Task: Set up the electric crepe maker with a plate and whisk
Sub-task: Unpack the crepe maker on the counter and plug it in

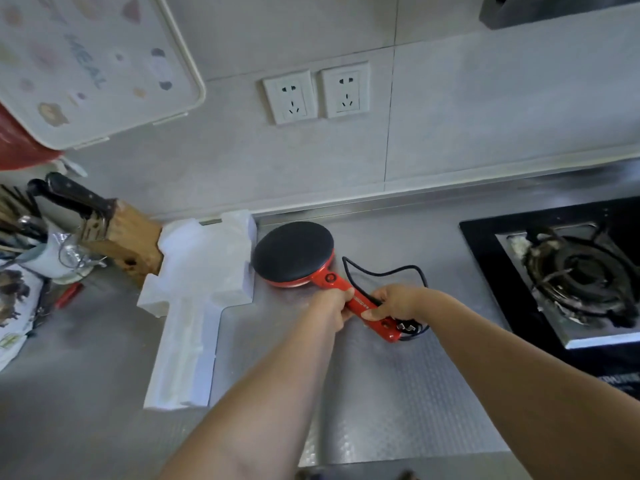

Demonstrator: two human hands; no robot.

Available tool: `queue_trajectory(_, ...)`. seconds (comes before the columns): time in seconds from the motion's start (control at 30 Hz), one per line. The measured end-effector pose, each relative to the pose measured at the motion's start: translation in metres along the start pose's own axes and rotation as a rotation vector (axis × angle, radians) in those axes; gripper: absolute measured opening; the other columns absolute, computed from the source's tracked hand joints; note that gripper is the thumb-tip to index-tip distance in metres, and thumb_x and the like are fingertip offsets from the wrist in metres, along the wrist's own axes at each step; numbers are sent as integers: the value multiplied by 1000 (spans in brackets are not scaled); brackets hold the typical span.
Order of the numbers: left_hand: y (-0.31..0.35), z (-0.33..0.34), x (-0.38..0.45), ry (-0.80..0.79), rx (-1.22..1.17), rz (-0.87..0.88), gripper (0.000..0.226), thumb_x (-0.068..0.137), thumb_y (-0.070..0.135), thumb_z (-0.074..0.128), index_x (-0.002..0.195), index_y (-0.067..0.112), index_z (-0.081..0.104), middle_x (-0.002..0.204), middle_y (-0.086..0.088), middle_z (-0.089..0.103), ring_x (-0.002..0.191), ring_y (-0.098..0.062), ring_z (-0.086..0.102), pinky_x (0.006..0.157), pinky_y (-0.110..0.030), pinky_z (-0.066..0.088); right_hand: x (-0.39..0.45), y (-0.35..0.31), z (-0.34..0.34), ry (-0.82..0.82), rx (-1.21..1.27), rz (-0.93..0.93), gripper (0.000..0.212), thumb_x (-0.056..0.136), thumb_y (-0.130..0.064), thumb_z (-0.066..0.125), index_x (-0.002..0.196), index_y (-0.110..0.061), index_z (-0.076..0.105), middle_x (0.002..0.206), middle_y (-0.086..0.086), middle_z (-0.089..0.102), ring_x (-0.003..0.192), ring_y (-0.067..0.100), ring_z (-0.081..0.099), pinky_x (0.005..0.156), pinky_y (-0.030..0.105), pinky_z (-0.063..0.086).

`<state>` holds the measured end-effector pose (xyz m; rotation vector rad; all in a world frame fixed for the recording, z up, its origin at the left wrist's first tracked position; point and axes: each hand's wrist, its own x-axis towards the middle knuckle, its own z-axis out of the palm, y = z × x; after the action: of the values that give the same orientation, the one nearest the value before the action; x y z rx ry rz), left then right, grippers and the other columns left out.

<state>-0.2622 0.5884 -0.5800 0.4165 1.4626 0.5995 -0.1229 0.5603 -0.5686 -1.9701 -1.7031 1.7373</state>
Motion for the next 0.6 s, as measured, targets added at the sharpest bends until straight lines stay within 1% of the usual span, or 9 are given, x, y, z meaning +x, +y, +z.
queue_trajectory(0.13, -5, 9, 14, -4, -61, -5, 33, 95, -7, 53, 128, -9, 52, 109, -19, 59, 101, -31, 57, 98, -45, 50, 3, 5, -14, 30, -141, 17, 39, 84, -48, 65, 112, -22, 65, 103, -1, 70, 92, 18, 65, 83, 29, 48)
queue_trajectory(0.2, -7, 14, 16, 6, -88, -8, 36, 95, -8, 52, 131, -10, 50, 105, -19, 60, 101, -31, 56, 99, -46, 49, 5, 9, -20, 31, -144, 49, 35, 89, -41, 62, 115, -18, 65, 106, 3, 70, 94, 21, 65, 87, 31, 49)
queue_trajectory(0.3, -10, 22, 18, -19, -101, -42, 37, 96, -9, 51, 133, -10, 47, 93, -17, 61, 105, -32, 55, 103, -50, 45, 13, 19, -30, 87, -63, 135, 31, 95, -24, 56, 117, -2, 63, 110, 15, 72, 101, 30, 70, 93, 39, 55)
queue_trajectory(0.37, -10, 23, 21, -7, -57, -69, 38, 95, -8, 53, 132, -7, 49, 115, -21, 63, 118, -34, 56, 102, -53, 46, 12, 21, -41, 130, -69, 184, 31, 97, -20, 52, 117, 0, 63, 107, 17, 73, 92, 29, 71, 94, 39, 55)
queue_trajectory(0.4, -11, 24, 23, 15, -36, -83, 38, 94, -7, 56, 131, -5, 50, 125, -21, 61, 122, -35, 55, 100, -52, 48, 10, 22, -47, 164, -41, 186, 30, 97, -19, 53, 115, 2, 63, 99, 15, 74, 81, 27, 68, 89, 38, 56)
queue_trajectory(0.43, -12, 23, 25, 30, -11, -92, 39, 93, -6, 58, 130, -5, 50, 127, -21, 60, 124, -35, 54, 98, -51, 49, 10, 22, -52, 202, 26, 165, 28, 96, -17, 54, 113, 4, 63, 87, 13, 72, 70, 23, 64, 79, 35, 57)
queue_trajectory(0.5, -11, 22, 26, 47, 59, -96, 39, 92, -3, 61, 129, -4, 50, 117, -18, 60, 124, -35, 55, 96, -49, 52, 8, 18, -61, 252, 180, 120, 23, 96, -9, 53, 114, 3, 59, 76, 9, 66, 59, 17, 57, 63, 27, 53)
queue_trajectory(0.57, -8, 21, 21, 18, 280, -132, 34, 94, 9, 62, 125, -2, 53, 106, -13, 62, 108, -32, 62, 96, -48, 52, 7, 11, -66, 260, 393, 97, 35, 98, -3, 46, 133, 0, 47, 88, 17, 68, 67, 22, 60, 69, 28, 54)
queue_trajectory(0.6, -4, 19, 16, -18, 505, -159, 30, 97, 20, 59, 119, -1, 55, 96, -11, 62, 94, -28, 65, 98, -46, 51, 8, 5, -67, 251, 502, 91, 37, 99, 0, 41, 137, -2, 42, 92, 21, 68, 75, 26, 63, 75, 32, 55)
